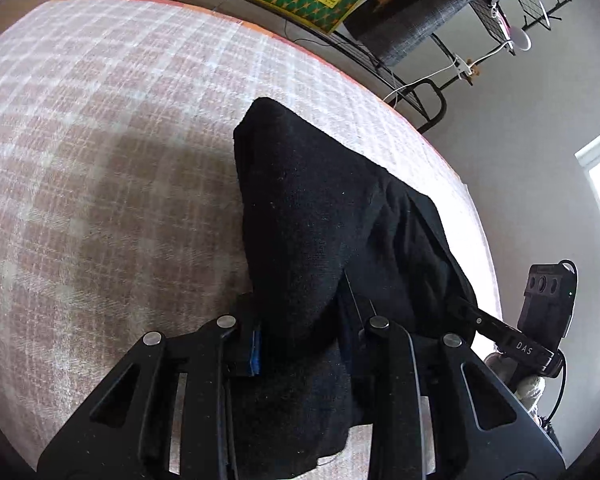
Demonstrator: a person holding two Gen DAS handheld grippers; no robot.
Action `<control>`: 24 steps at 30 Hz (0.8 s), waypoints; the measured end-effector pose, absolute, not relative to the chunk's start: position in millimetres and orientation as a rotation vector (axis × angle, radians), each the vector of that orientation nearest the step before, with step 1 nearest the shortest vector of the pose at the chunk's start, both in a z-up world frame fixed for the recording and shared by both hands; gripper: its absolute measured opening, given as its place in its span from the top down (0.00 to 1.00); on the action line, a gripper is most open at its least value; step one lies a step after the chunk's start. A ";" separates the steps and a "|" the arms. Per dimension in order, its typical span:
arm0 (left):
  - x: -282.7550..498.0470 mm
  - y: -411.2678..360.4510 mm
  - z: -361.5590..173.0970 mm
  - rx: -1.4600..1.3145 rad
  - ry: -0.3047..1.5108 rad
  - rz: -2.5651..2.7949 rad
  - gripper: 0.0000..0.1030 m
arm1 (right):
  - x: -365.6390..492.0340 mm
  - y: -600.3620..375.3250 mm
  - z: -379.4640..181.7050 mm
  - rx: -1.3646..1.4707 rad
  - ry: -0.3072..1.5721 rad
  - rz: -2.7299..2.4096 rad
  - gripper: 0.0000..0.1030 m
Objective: Fold large clothes
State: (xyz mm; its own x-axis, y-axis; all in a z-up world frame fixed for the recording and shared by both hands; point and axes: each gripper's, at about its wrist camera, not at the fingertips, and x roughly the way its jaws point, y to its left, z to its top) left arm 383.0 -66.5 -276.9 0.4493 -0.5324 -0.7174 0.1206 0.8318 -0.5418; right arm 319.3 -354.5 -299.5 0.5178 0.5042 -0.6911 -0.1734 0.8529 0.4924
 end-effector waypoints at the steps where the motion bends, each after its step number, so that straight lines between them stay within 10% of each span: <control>1: 384.4 -66.5 -280.7 -0.430 1.035 -0.422 0.73 | 321.7 -358.3 -304.8 0.407 0.948 0.433 0.42; 6: 388.6 -68.7 -289.6 -0.406 1.038 -0.424 0.73 | 340.0 -374.0 -333.0 0.644 0.941 0.590 0.39; 13: 378.9 -80.0 -279.5 -0.348 1.000 -0.406 0.74 | 350.0 -336.7 -322.7 0.527 0.947 0.537 0.70; 24: 330.8 -132.3 -223.7 -0.282 0.895 -0.518 0.74 | 284.4 -333.5 -231.5 0.202 0.834 0.407 0.73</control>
